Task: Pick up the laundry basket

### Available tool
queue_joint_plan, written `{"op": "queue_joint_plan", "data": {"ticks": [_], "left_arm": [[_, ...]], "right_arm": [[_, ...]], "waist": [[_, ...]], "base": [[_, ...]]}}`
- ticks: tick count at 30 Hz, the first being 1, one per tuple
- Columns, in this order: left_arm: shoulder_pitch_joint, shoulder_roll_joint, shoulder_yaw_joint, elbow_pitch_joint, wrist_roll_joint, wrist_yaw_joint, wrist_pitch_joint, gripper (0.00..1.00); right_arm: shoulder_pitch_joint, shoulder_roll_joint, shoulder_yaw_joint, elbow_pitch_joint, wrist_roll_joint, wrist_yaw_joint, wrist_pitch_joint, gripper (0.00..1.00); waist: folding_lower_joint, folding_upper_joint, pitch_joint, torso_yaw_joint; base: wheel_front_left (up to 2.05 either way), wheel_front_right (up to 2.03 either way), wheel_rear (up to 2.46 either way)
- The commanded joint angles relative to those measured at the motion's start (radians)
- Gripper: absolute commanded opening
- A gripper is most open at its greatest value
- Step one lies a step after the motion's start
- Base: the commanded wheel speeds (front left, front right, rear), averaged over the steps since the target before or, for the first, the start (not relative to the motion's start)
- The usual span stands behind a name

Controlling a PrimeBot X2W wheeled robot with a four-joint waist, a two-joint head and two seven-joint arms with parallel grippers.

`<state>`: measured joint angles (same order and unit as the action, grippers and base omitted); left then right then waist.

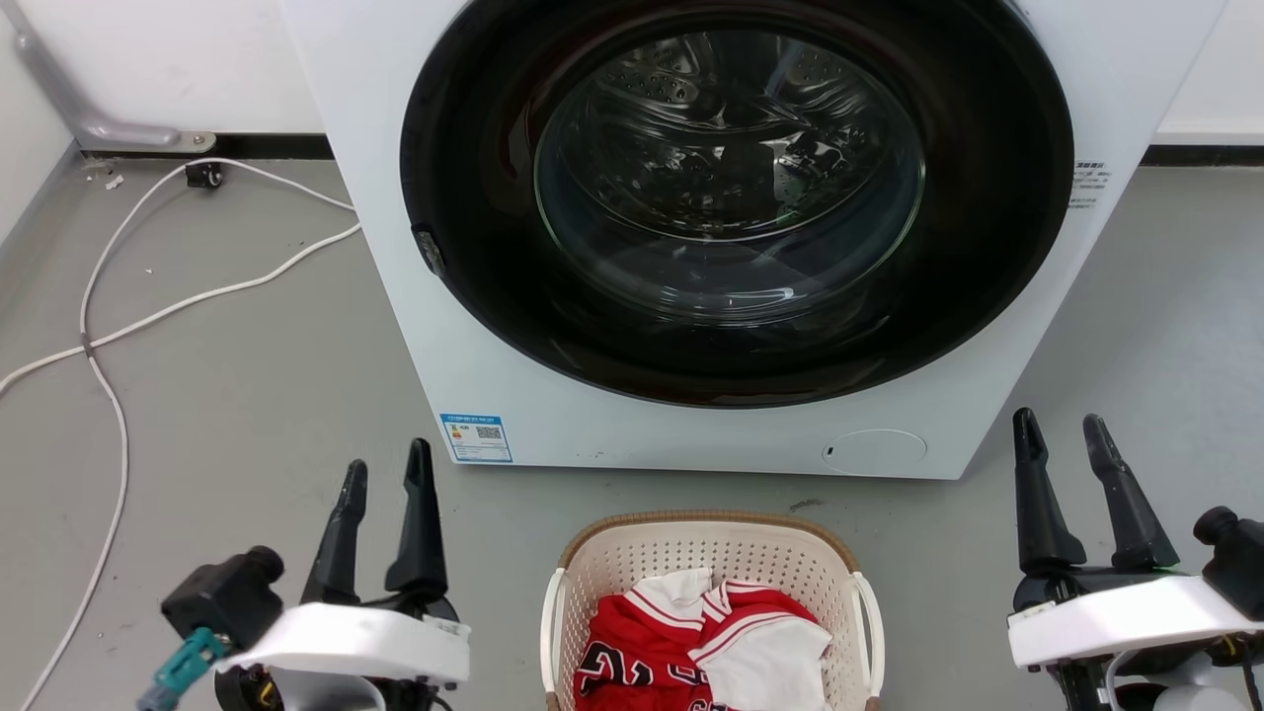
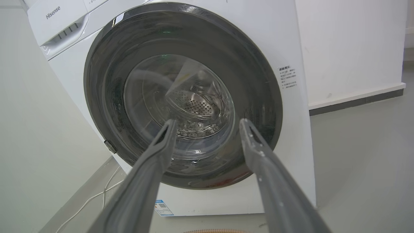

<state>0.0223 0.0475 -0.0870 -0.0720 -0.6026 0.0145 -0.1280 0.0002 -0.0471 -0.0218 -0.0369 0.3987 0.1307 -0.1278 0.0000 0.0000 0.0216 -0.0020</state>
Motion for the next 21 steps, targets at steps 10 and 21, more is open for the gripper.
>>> {"op": "queue_joint_plan", "data": {"ticks": [10,21], "left_arm": [[0.013,0.02,-0.067,-0.006,0.186,0.02,-0.035,1.0],[0.009,0.07,-0.184,0.001,0.295,0.09,-0.059,1.0]], "right_arm": [[0.015,-0.004,0.002,0.015,-0.125,0.0,-0.034,1.0],[0.037,-0.005,0.001,0.065,-0.235,0.0,-0.059,1.0]], "waist": [[0.0,0.0,0.003,-0.003],[0.0,0.0,0.0,-0.008]], "base": [[0.0,0.0,0.0],[0.0,0.0,0.0]]}}
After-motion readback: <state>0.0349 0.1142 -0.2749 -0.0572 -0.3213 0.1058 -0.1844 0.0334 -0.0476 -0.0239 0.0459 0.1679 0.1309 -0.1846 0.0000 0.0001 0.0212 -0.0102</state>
